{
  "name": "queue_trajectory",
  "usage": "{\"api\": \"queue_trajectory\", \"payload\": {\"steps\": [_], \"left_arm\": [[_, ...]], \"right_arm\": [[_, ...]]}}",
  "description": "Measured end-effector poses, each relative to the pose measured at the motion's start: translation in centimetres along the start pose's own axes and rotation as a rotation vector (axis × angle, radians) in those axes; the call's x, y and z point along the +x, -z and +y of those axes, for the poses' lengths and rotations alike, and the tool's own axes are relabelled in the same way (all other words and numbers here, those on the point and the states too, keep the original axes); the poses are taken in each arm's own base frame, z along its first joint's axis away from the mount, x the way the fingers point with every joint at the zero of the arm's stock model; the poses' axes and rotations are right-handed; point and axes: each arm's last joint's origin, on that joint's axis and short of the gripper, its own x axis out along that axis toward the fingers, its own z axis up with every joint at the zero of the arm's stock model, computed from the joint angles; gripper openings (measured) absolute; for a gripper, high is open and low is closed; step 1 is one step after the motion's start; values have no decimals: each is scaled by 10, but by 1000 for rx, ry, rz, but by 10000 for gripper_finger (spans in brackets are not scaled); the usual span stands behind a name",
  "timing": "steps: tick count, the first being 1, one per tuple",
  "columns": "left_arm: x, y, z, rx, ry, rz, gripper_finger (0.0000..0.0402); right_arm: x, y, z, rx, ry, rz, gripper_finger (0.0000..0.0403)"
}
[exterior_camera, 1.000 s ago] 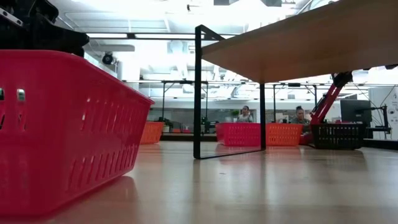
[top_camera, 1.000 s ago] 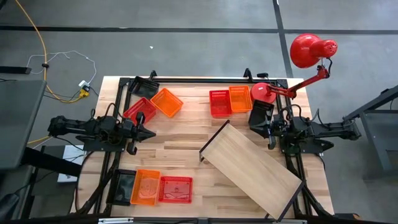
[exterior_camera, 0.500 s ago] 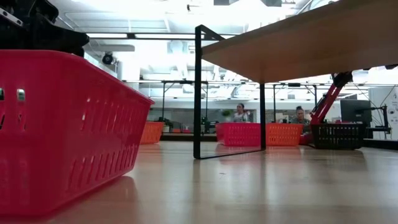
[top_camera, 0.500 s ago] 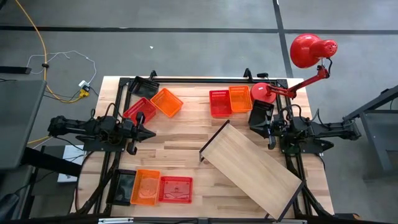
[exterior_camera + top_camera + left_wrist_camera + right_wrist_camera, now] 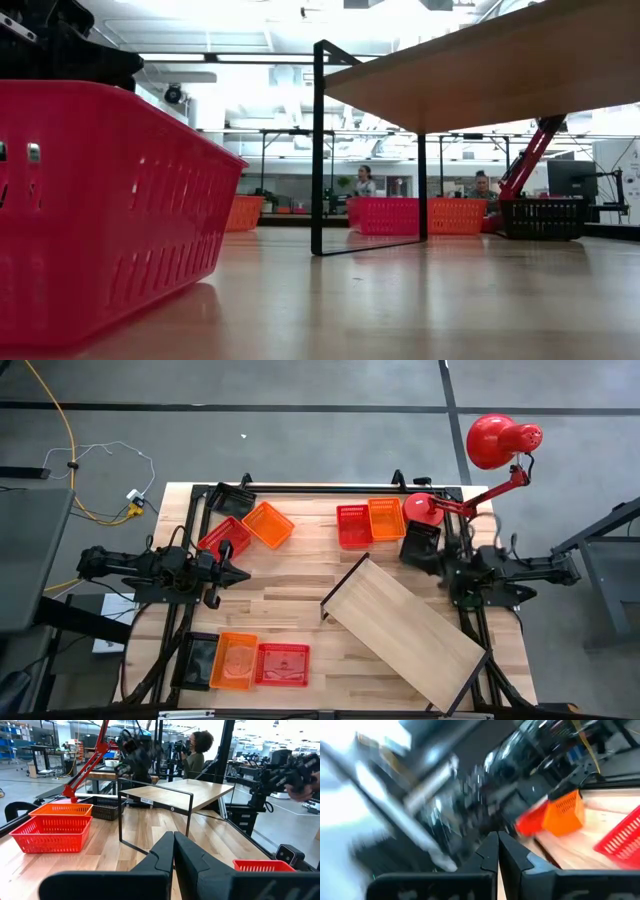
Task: Stack baskets on shelf by color
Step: Put the top right black bin on the shelf
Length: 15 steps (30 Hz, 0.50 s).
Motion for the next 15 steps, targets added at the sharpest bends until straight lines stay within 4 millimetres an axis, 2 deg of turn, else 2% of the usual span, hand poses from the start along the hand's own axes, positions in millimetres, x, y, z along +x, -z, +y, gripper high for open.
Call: {"api": "queue_trajectory", "payload": {"steps": [2,5,9,12,15], "left_arm": [[0,0,0,0,0,0,1],[0,0,0,0,0,0,1],[0,0,0,0,0,0,1],[0,0,0,0,0,0,1],[0,0,0,0,0,0,1]], "right_arm": [[0,-5,2,82,-5,-64,0],[0,-14,13,120,-160,-117,0],[2,-30,33,81,-300,-111,0],[11,-46,51,8,-292,-46,0],[24,-59,66,-92,-176,102,7]]}}
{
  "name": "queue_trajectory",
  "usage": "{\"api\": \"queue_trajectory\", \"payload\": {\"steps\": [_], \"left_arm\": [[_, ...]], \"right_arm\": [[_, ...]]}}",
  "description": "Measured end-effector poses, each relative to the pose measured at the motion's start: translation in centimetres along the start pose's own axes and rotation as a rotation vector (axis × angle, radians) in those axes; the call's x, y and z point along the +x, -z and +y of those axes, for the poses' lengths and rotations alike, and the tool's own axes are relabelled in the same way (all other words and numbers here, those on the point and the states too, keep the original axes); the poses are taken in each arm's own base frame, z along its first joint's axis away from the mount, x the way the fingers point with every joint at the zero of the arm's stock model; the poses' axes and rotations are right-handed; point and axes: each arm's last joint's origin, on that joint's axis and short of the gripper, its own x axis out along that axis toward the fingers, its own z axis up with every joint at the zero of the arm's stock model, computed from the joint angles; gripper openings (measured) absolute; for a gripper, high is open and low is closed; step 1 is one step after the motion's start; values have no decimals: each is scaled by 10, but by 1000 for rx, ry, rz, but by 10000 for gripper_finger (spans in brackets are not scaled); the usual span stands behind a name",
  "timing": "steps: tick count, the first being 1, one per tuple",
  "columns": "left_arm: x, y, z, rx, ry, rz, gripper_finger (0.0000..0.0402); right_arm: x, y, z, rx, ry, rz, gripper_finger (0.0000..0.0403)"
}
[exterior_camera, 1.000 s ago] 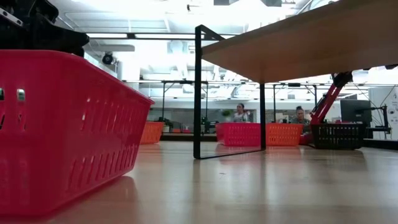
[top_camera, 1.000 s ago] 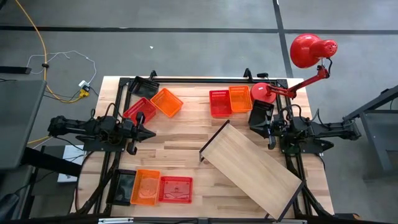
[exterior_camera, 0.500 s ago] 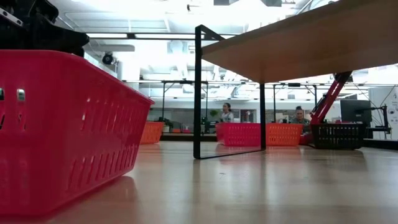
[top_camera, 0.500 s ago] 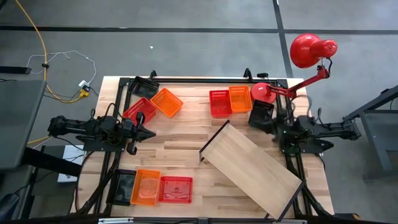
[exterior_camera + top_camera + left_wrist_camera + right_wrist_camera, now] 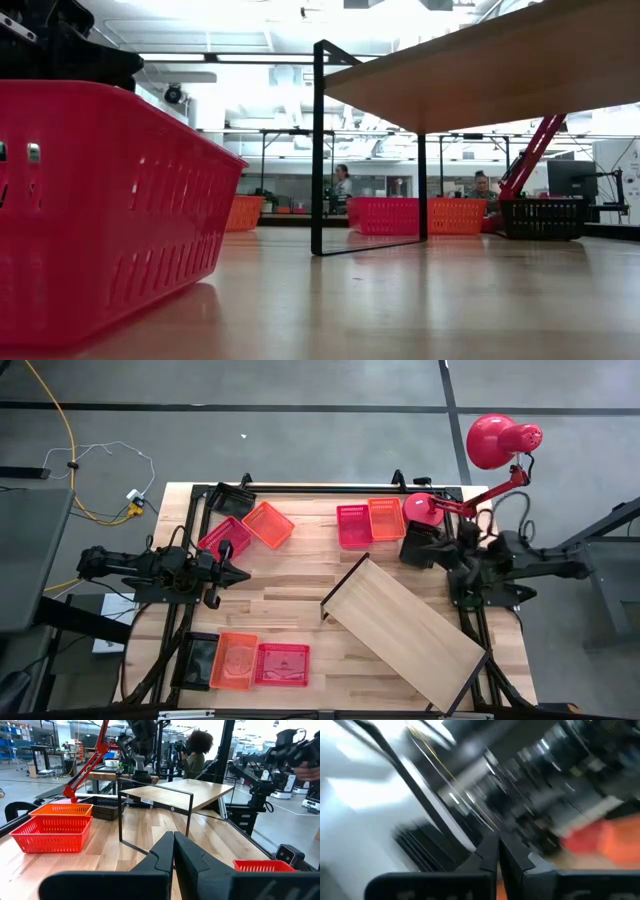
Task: Stack baskets on shelf by color
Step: Put the top right black bin on the shelf
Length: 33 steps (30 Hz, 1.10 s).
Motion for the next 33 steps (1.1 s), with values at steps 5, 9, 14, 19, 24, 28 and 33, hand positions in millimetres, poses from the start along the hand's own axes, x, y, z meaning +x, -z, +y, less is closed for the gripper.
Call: {"api": "queue_trajectory", "payload": {"steps": [5,9,14,19,24,28,33], "left_arm": [[0,0,0,0,0,0,1],[0,0,0,0,0,0,1],[0,0,0,0,0,0,1],[0,0,0,0,0,0,1],[0,0,0,0,0,0,1],[0,0,0,0,0,0,1],[0,0,0,0,0,0,1]], "right_arm": [[22,-16,12,-93,252,388,67],[36,-20,15,-119,477,681,136],[48,-23,9,-114,943,800,187],[57,-2,-7,-23,1192,937,194],[63,30,-34,170,1312,1067,195],[61,44,-54,258,1374,1088,195],[52,45,-74,315,1468,1059,195]]}}
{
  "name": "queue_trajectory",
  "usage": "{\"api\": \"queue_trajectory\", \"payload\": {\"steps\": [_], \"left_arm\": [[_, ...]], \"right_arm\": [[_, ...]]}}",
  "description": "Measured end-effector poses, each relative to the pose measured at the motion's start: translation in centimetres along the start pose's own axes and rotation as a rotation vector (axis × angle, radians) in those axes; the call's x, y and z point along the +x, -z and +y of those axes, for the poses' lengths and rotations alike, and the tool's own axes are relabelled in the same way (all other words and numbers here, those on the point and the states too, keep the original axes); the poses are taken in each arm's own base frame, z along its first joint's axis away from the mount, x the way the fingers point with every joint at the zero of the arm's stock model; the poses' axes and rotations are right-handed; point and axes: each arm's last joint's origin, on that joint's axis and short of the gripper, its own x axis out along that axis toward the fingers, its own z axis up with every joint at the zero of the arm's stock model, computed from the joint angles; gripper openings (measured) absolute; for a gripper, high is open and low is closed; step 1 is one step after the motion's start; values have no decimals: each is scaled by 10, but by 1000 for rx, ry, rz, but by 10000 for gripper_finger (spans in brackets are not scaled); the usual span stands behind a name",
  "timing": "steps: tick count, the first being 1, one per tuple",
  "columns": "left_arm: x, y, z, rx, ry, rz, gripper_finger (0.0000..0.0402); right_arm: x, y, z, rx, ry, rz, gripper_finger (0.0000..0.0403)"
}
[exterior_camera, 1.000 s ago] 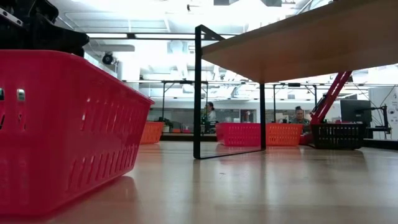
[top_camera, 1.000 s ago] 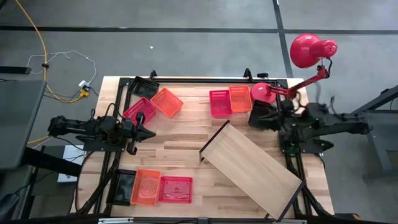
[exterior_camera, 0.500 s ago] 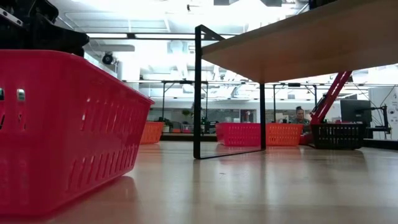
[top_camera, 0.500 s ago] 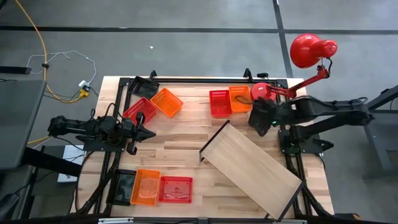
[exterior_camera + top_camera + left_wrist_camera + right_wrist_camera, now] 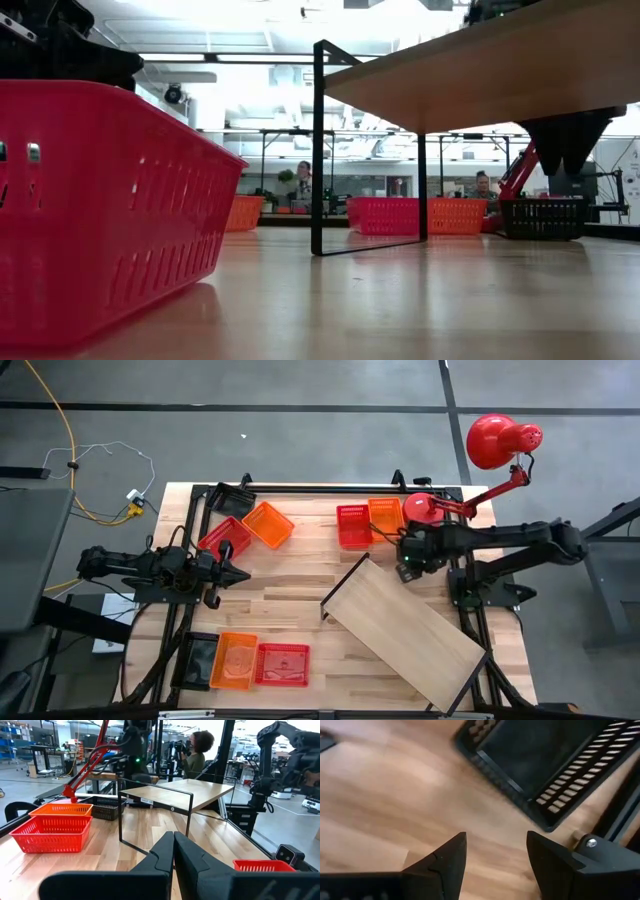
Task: Stack baskets on shelf by color
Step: Put the top right black bin on the shelf
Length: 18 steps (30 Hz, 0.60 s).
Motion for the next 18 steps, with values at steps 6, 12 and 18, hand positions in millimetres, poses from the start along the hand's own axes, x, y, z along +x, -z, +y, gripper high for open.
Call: {"api": "queue_trajectory", "payload": {"steps": [6,12,18], "left_arm": [[0,0,0,0,0,0,1],[0,0,0,0,0,0,1],[0,0,0,0,0,0,1]], "right_arm": [[8,-9,-5,-104,-17,-8,195],[17,-10,-10,-210,-24,13,195],[29,-11,-17,-244,6,19,195]]}}
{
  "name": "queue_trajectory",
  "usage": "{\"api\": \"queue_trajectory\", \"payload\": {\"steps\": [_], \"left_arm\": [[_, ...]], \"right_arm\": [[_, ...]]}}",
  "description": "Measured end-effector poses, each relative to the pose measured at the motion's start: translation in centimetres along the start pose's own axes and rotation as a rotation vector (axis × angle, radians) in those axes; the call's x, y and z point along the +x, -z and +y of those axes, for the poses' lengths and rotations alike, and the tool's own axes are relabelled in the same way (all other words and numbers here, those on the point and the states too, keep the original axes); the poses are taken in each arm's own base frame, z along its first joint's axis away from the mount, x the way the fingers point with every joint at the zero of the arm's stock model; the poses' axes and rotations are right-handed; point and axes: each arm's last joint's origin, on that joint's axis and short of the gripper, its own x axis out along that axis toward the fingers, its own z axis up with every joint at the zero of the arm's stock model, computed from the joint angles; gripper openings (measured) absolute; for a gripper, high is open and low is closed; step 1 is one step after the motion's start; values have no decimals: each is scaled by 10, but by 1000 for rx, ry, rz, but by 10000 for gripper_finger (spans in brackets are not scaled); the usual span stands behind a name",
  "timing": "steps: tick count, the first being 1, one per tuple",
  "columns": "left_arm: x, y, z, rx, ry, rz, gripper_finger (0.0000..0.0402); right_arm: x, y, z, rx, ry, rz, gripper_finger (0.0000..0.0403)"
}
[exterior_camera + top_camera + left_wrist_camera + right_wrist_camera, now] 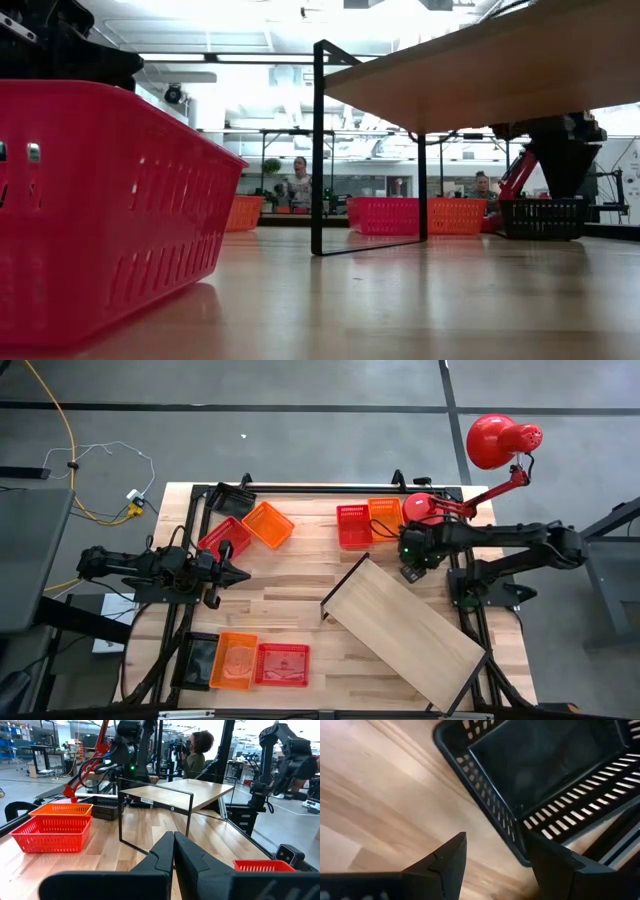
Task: Stack baskets on shelf by color
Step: Put the top right black bin on the shelf
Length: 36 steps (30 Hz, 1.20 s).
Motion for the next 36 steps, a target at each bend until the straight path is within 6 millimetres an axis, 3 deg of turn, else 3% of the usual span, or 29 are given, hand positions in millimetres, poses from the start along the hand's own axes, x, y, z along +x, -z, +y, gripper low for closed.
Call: {"api": "queue_trajectory", "payload": {"steps": [11,15,21,23,28,36], "left_arm": [[0,0,0,0,0,0,1],[0,0,0,0,0,0,1],[0,0,0,0,0,0,1],[0,0,0,0,0,0,1],[0,0,0,0,0,0,1],[0,0,0,0,0,0,1]], "right_arm": [[11,-1,-5,-15,62,-60,177],[11,-1,-5,-20,61,-59,128],[11,-1,-4,-22,22,-33,23],[9,-1,-3,-23,-13,-18,9],[-14,-1,2,-12,-62,-41,5],[-77,0,12,-31,-184,-79,2]]}}
